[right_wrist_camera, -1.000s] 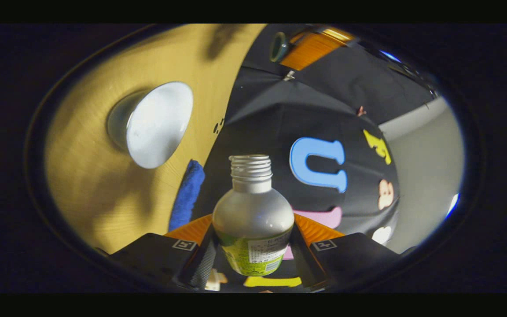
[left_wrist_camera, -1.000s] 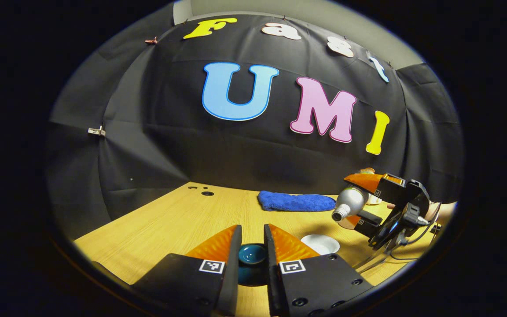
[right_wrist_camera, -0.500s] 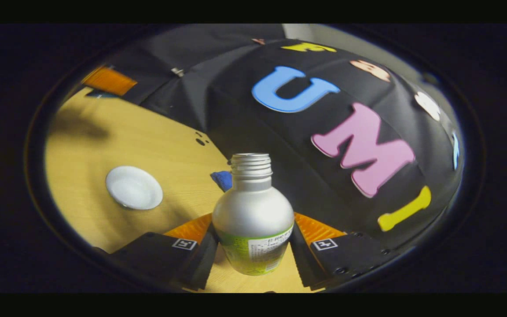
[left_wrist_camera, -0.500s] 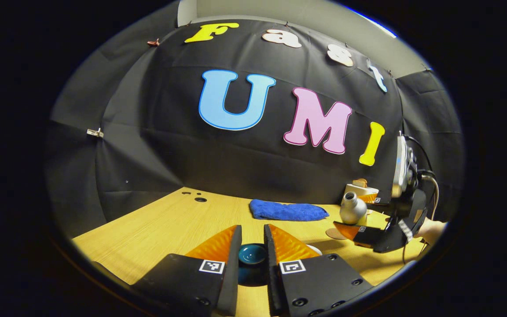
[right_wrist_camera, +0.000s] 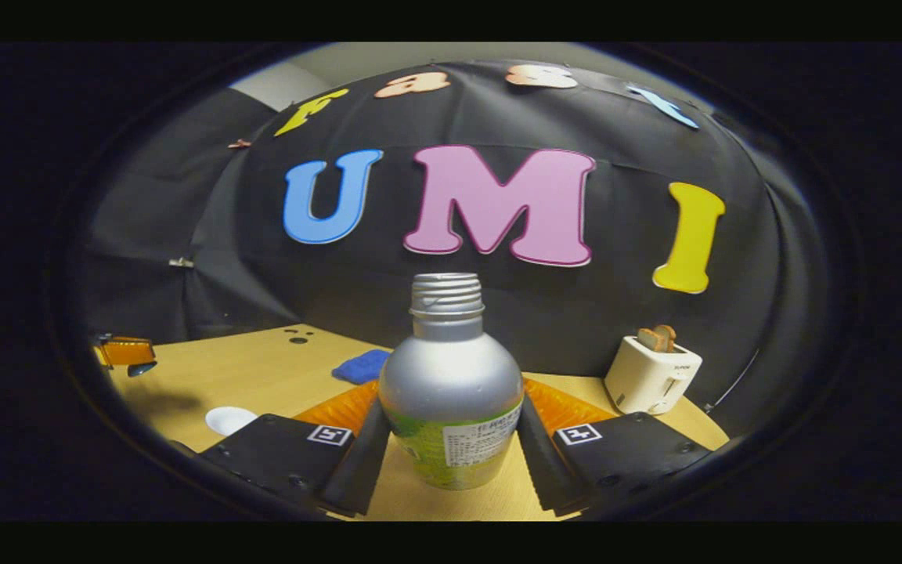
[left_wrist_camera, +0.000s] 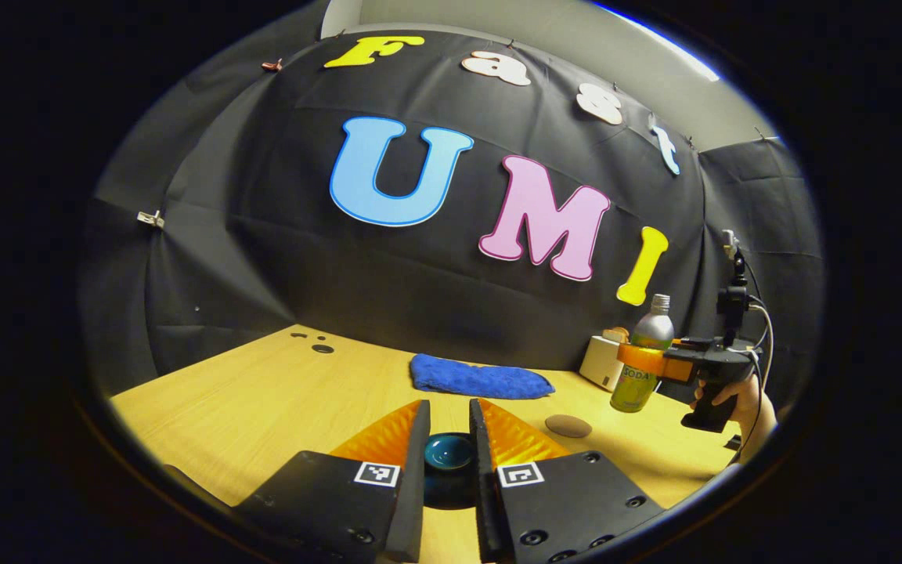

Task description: Open the teacup lid with one hand, grasp the water bottle and pour water into the teacup with the other hand; after pouring, place the water bottle on the coaster and then close the teacup lid.

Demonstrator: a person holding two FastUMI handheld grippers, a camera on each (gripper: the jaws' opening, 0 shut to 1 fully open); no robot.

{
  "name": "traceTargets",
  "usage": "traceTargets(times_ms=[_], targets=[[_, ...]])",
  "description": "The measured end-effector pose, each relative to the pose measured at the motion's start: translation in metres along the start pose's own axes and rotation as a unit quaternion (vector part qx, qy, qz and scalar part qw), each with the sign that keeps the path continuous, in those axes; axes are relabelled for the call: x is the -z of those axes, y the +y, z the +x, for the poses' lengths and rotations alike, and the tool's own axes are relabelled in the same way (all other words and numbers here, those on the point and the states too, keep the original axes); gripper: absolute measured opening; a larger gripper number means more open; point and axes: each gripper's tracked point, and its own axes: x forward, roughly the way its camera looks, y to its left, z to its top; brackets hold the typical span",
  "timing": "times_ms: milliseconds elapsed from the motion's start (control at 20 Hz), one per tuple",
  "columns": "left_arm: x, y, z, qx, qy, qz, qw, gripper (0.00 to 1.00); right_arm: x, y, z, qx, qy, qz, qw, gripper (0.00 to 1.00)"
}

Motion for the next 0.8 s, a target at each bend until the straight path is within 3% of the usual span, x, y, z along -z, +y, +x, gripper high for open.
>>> traceTargets(times_ms=[150,500,550,800], targets=[[0.005,-0.008,0.004,0.008,0.004,0.000,1.000,0.31,0.008,-0.010,0.024,-0.001,-0.026,0.011,1.000,0.79],[0.011,-0.005,0.007,-0.003,0.014,0.003,1.000,0.31,0.066,0.007,0.079,-0.036,0.002,0.066,0.997,0.80],[0.012,-0.003,0.007,-0.005,0.014,0.007,1.000,0.34,0.071,0.006,0.081,-0.034,0.005,0.064,0.997,0.79],[0.015,-0.001,0.009,-0.006,0.020,0.001,1.000,0.31,0.091,0.007,0.089,-0.025,0.025,0.028,0.999,0.81]])
